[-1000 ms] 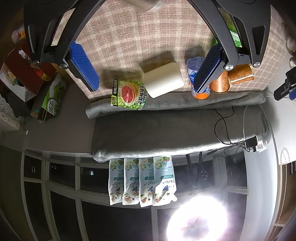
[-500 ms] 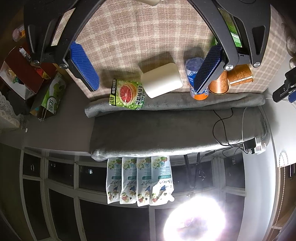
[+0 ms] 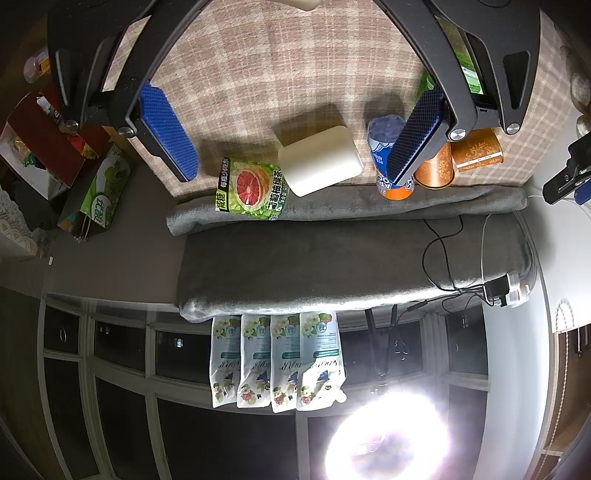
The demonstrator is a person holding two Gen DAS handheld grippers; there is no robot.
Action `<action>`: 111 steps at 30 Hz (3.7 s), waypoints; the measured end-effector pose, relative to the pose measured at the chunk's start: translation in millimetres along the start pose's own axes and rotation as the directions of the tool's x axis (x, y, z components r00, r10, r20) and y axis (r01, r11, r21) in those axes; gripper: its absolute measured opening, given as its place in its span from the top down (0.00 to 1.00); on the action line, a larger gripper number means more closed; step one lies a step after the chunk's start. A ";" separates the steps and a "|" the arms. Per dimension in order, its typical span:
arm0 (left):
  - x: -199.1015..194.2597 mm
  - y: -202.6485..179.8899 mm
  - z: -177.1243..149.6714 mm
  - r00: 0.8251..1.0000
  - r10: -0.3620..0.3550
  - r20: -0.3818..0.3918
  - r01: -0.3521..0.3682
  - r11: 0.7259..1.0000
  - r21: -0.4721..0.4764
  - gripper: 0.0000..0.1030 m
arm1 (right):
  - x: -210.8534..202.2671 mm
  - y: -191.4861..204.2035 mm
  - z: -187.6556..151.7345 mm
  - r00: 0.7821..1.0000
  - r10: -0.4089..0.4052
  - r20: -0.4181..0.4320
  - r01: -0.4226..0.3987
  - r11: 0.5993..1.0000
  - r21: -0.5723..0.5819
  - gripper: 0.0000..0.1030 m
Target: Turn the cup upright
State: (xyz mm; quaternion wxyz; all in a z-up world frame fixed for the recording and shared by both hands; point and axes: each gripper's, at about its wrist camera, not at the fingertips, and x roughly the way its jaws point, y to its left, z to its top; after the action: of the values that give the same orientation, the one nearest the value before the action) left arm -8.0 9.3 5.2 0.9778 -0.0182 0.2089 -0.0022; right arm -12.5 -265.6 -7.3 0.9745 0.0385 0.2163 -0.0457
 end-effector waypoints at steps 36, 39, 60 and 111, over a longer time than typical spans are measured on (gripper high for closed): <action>4.3 -0.1 -3.8 0.999 -0.010 -0.032 0.010 1.000 0.009 0.02 | 16.2 4.2 -6.6 0.993 0.074 -0.088 -0.072 0.997 0.025 0.00; 5.6 2.8 -5.9 0.999 -0.004 -0.040 0.004 1.000 0.009 0.02 | 20.6 4.4 -6.7 0.990 0.091 -0.107 -0.088 0.996 0.035 0.00; 15.0 57.9 -38.4 0.978 0.037 -0.205 -0.052 0.996 -0.066 0.02 | 90.3 40.3 -29.5 0.844 0.349 -0.407 -0.327 0.937 0.125 0.00; 12.5 90.8 -74.4 0.941 0.005 -0.339 -0.063 0.985 -0.161 0.03 | 180.2 143.4 -79.4 0.344 0.600 -0.722 -0.468 0.776 0.422 0.38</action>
State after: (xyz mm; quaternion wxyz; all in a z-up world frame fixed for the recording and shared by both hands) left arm -27.3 97.3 -71.1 0.9224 -0.0969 0.3727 0.0295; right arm 132.1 -128.8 -147.7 0.7066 0.1923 0.6190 0.2840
